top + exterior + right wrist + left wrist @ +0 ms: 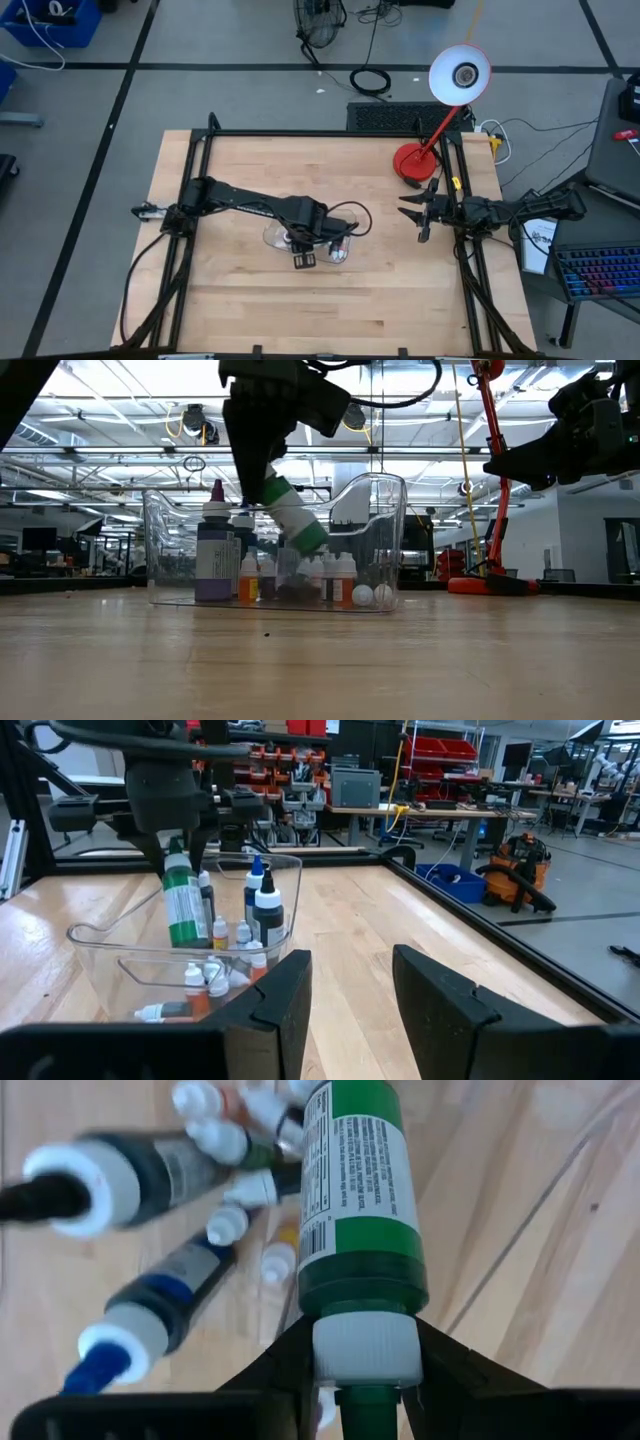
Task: Pick & Place food coloring
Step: Put the large green food coloring bottle into the transparent bin
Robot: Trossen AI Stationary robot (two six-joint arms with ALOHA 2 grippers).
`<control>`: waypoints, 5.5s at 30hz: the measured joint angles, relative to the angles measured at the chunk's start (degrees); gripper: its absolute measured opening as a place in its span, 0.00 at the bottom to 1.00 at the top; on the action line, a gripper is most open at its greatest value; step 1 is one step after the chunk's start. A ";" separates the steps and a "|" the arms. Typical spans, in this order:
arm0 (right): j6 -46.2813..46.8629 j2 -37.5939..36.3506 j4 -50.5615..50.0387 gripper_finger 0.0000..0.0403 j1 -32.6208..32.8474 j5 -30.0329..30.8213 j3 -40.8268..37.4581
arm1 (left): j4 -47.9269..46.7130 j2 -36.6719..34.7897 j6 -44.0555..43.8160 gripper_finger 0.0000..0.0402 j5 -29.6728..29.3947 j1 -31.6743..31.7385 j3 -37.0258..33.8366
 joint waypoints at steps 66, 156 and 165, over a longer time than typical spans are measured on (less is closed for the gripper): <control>6.08 0.54 12.32 0.32 0.15 -6.74 -0.02 | 2.15 -5.02 15.01 0.27 -19.86 -10.01 15.27; -26.73 77.75 80.75 0.31 -4.38 -13.44 35.26 | 101.25 -37.09 35.52 0.64 -14.96 3.71 -33.66; -33.27 77.59 81.14 0.31 -4.42 -13.51 42.07 | 104.75 -37.13 35.78 0.64 -13.37 3.91 -33.59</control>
